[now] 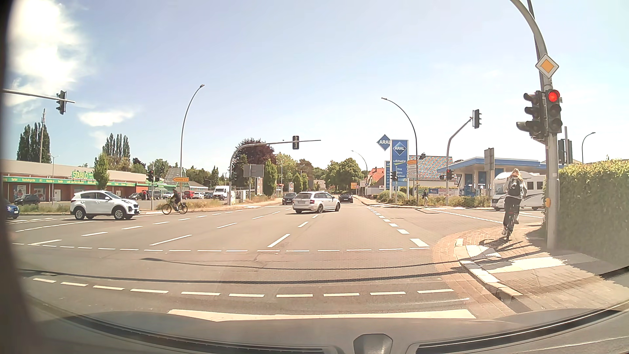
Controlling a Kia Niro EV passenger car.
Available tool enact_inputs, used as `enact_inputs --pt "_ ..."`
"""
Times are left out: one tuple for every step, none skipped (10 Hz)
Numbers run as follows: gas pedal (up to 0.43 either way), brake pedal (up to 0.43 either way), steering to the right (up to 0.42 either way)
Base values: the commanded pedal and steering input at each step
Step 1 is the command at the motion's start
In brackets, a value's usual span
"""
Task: Follow the waypoints while adhering to traffic rules and regulations
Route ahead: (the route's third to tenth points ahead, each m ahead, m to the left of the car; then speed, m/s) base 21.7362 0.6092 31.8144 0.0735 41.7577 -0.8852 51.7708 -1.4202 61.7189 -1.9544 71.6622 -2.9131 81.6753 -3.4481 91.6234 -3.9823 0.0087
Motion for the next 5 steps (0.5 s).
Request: enact_inputs --pt "0.000 0.256 -0.003" --pt "0.000 0.256 -0.003" --pt "0.000 0.256 -0.004" --pt "0.000 0.256 -0.003" --pt "0.000 0.256 -0.003"
